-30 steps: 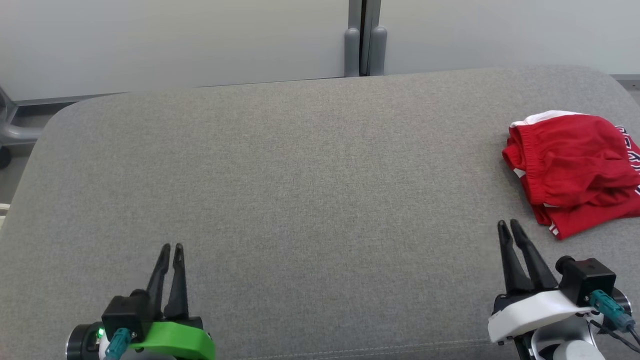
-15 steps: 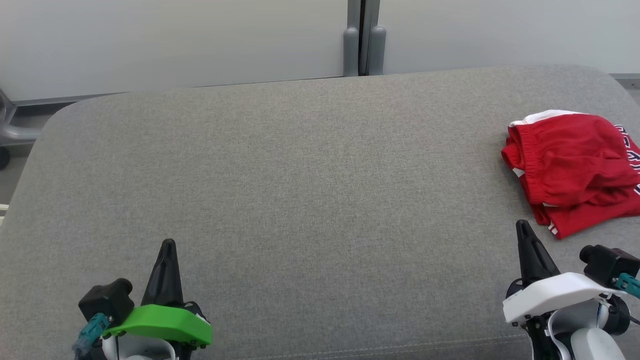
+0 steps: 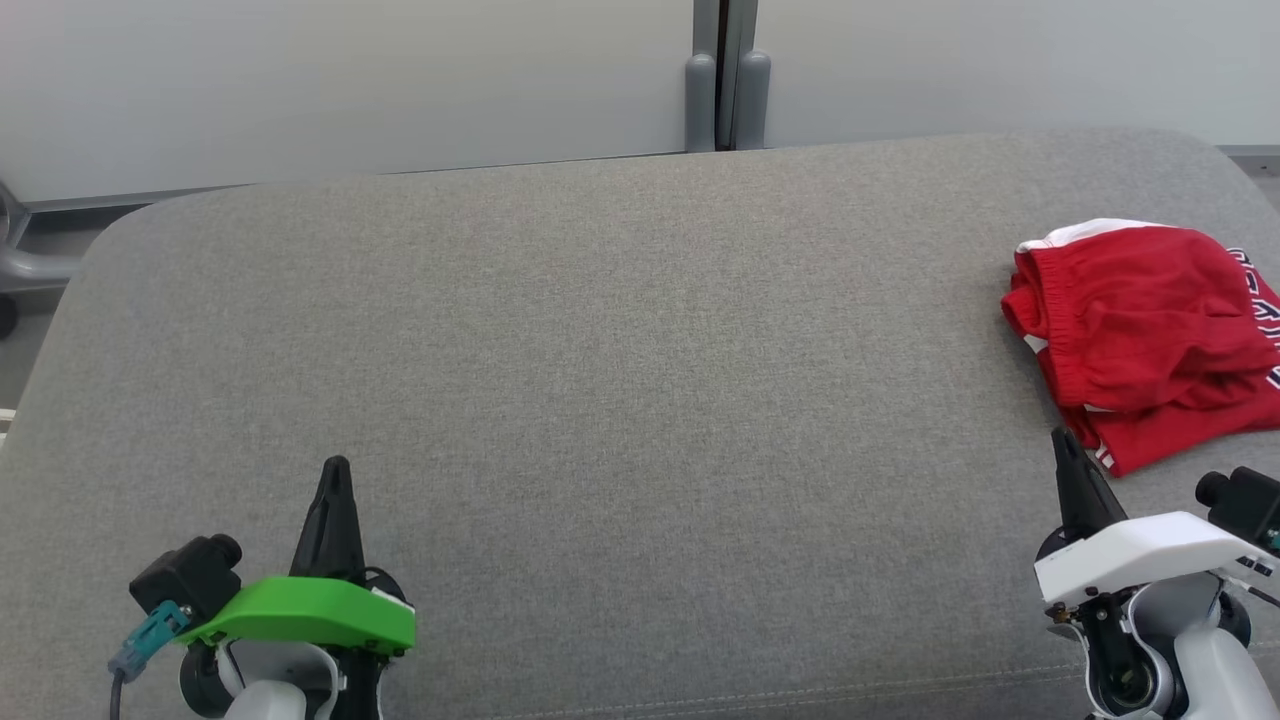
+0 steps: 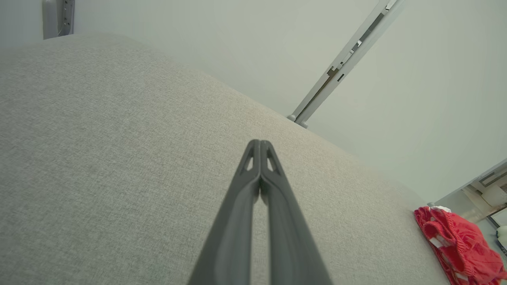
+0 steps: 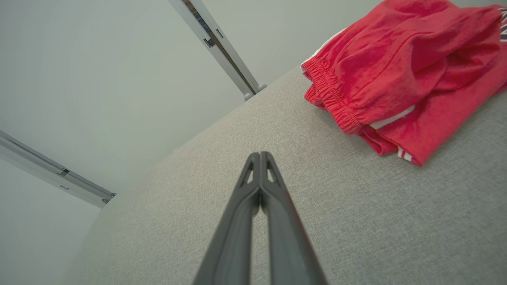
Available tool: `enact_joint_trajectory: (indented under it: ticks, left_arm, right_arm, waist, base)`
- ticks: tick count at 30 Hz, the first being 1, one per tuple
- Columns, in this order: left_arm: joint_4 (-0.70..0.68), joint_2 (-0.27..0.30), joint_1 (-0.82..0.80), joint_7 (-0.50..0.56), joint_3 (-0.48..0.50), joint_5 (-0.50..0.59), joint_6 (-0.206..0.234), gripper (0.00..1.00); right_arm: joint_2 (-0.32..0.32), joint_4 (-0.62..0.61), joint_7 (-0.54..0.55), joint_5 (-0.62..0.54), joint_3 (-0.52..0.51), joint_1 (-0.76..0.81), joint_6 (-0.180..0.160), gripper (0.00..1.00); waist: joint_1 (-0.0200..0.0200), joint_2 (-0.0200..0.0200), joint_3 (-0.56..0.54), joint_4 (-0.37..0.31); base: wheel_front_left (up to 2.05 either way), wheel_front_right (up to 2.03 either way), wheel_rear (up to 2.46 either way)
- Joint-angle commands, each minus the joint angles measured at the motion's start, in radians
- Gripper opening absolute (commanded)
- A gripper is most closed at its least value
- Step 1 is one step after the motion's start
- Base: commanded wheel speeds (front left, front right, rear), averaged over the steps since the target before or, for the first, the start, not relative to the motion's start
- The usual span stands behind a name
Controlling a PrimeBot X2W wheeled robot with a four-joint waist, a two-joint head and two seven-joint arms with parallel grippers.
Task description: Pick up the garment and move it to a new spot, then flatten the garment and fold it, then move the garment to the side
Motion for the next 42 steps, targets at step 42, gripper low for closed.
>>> enact_joint_trajectory:
  ticks: [42]
  left_arm:
    - [0.114,-0.037,-0.172,0.054,0.028,-0.512,-0.078,0.00]
  right_arm:
    - [-0.036,0.188,0.151,0.519,-0.114,-0.186,0.000,0.00]
  waist:
    - [0.0001,0.0000,0.003,-0.006]
  base:
    - [0.00,0.00,0.00]
